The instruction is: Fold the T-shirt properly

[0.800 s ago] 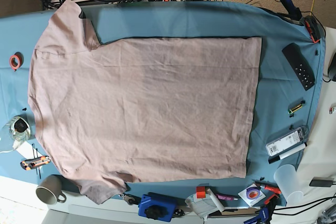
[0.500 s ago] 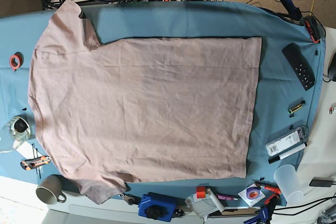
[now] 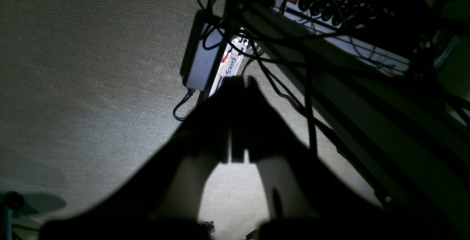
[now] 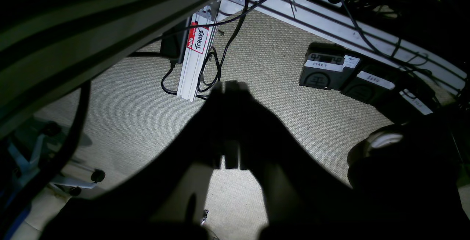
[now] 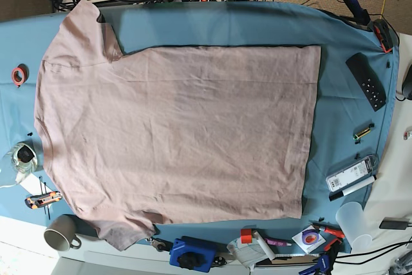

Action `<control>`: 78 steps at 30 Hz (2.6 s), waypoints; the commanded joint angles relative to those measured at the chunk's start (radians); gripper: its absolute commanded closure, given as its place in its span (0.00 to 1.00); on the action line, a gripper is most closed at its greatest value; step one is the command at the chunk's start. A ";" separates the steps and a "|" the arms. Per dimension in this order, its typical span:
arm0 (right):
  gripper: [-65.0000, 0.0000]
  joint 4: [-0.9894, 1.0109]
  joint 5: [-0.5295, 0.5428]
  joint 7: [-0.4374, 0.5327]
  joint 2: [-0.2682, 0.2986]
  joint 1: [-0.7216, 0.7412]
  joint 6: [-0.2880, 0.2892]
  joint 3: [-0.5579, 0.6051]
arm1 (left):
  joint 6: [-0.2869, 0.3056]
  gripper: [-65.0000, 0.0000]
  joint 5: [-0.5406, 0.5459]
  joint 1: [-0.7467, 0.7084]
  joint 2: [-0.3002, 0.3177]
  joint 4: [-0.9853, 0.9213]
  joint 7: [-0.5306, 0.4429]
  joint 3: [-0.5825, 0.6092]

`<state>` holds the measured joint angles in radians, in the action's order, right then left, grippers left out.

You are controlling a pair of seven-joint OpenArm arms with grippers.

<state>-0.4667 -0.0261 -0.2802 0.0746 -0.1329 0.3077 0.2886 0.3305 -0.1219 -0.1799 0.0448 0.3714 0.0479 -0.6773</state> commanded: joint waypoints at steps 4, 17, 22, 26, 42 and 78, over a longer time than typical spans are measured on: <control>1.00 -0.009 0.003 -0.001 0.003 0.000 0.006 -0.002 | 0.007 1.00 0.003 -0.006 0.006 0.004 -0.004 0.001; 1.00 -0.041 0.032 -0.060 0.036 -0.027 0.002 -0.002 | 0.007 1.00 0.003 -0.056 0.037 0.054 0.000 0.001; 1.00 -0.126 0.084 -0.061 0.093 -0.096 -0.001 -0.002 | 0.006 1.00 0.041 -0.147 0.054 0.187 0.025 0.001; 1.00 -0.207 0.096 -0.061 0.137 -0.171 -0.001 -0.002 | 0.010 1.00 0.166 -0.234 0.070 0.323 0.105 0.001; 1.00 -0.784 0.199 -0.211 0.286 -0.573 -0.001 -0.070 | 0.007 1.00 0.310 -0.665 0.069 0.972 0.271 0.000; 0.78 -1.598 0.898 -0.585 0.260 -0.828 0.355 -1.154 | -0.148 1.00 0.556 -0.898 0.069 1.985 0.767 -0.001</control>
<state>-2.0514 0.8566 -0.8848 0.3260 -0.9493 0.6563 -0.8528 0.1867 0.4316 -1.0607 0.1089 2.3413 0.8303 -0.6735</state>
